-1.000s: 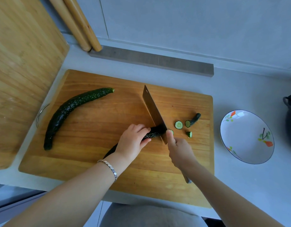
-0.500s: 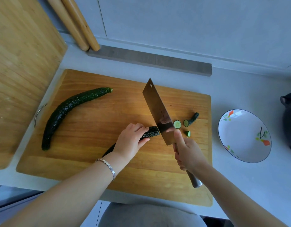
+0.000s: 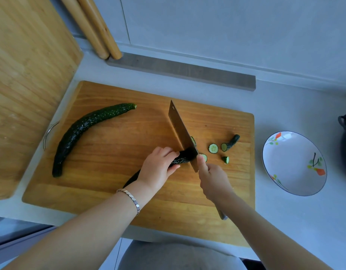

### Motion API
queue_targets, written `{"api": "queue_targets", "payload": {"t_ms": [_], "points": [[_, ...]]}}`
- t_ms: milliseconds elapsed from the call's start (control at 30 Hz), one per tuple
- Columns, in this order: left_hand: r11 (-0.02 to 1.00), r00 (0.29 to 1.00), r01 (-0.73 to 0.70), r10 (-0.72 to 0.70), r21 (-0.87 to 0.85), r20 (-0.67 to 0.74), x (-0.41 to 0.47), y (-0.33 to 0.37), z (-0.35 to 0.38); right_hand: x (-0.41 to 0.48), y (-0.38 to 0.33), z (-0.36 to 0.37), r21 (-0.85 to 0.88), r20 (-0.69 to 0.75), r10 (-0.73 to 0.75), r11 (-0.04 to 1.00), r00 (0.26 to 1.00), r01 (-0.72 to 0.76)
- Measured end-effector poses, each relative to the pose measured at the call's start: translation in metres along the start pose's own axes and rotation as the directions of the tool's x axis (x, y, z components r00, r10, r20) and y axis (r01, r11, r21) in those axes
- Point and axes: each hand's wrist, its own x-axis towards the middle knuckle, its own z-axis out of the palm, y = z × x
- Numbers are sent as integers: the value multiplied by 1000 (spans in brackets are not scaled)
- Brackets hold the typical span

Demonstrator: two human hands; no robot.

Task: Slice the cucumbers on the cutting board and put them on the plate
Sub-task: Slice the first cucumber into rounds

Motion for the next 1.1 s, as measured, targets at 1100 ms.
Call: {"api": "queue_targets", "payload": {"t_ms": [1100], "points": [[999,999,38,-38,-2,4,-4,0,-5,6,-2,9,134,27,44,990,999,-47]]}}
